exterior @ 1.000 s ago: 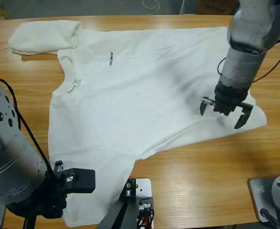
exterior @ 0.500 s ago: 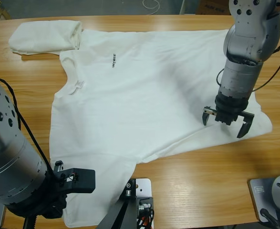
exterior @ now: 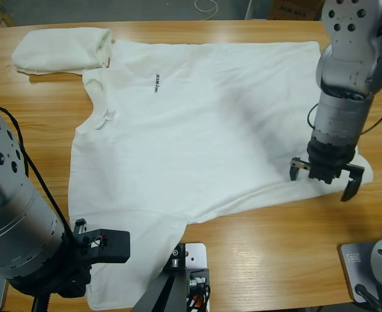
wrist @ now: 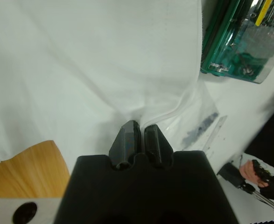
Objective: Fold clothes
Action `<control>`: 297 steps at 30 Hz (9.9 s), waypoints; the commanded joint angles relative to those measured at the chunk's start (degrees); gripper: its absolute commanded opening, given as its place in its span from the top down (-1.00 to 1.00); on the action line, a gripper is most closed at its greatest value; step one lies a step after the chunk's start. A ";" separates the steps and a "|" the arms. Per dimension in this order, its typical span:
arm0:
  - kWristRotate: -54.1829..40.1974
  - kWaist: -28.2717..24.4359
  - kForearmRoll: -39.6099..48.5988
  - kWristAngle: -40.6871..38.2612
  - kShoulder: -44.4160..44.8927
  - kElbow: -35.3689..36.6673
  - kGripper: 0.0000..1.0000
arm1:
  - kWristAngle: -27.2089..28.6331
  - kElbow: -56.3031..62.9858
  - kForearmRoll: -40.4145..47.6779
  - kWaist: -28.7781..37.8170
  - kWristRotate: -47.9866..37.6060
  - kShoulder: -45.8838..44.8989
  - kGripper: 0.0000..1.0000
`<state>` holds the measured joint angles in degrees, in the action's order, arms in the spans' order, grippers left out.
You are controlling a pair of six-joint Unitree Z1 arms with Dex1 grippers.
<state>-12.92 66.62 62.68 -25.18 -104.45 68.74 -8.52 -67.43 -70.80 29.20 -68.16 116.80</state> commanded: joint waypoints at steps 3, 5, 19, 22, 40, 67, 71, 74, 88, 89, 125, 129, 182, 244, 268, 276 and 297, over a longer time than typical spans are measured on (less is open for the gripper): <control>0.53 -0.36 -0.81 0.75 -0.53 -1.60 1.00 | 3.93 4.11 -4.54 0.68 -4.37 -7.29 -0.83; 0.53 -0.32 -0.81 0.75 -0.41 -1.65 1.00 | 5.02 3.76 -7.16 0.73 -5.79 -8.59 -0.83; 1.14 -0.27 -1.33 0.92 0.77 -2.21 1.00 | 7.65 -0.18 -11.29 9.22 -1.82 -19.22 -0.84; 1.23 -0.21 -1.33 1.33 0.81 -2.21 1.00 | 10.33 -1.39 -1.03 9.10 3.72 -40.27 -0.84; 1.67 -0.71 -1.26 4.53 3.21 -2.16 1.00 | 16.00 17.47 19.80 30.60 -46.15 -48.68 -1.00; -0.51 -1.50 -0.98 4.53 2.76 -1.86 1.00 | 26.08 38.77 33.25 63.52 -101.01 -35.96 -1.00; -0.53 -1.64 -1.07 4.53 2.71 -1.86 1.00 | 26.53 40.06 36.64 63.52 -103.89 -32.16 -1.00; -0.54 -2.13 -1.02 4.53 2.76 -1.86 1.00 | 27.31 40.50 38.24 63.52 -106.28 -29.60 -1.00; -0.70 -2.38 -1.07 4.61 2.30 -1.86 1.00 | 31.31 44.91 46.03 63.52 -106.63 -25.55 -0.86; -0.70 -2.38 -1.07 4.61 2.32 -1.86 1.00 | 31.51 45.51 47.65 63.52 -105.65 -24.90 -0.86; -0.70 -2.55 -1.00 4.88 2.81 -1.86 1.00 | 26.43 49.76 62.04 45.49 -69.63 -24.64 0.03; -0.61 -2.55 -1.07 4.88 2.85 -1.86 1.00 | 24.44 49.25 60.60 42.36 -64.52 -25.94 0.78; -0.70 -2.64 -1.17 5.30 2.90 -2.04 1.00 | 20.84 40.44 40.30 30.74 -63.85 -42.81 -0.82; -0.35 -4.26 -1.24 6.13 2.58 -1.09 1.00 | 15.12 37.95 36.15 31.02 -51.93 -37.15 1.00; -2.37 -22.50 4.26 15.25 -9.34 24.16 1.00 | 3.49 28.53 41.99 -5.12 -2.99 -22.79 1.00; -2.37 -23.56 4.38 19.89 -10.94 31.47 1.00 | 2.29 27.86 41.53 -5.79 -0.18 -21.12 1.00; -2.46 -23.35 5.96 30.54 -11.43 32.68 1.00 | 1.01 24.38 41.62 -8.92 6.16 -24.62 -0.25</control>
<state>-15.13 43.11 67.92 0.16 -112.57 101.34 -6.15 -42.60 -30.79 21.69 -63.95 92.24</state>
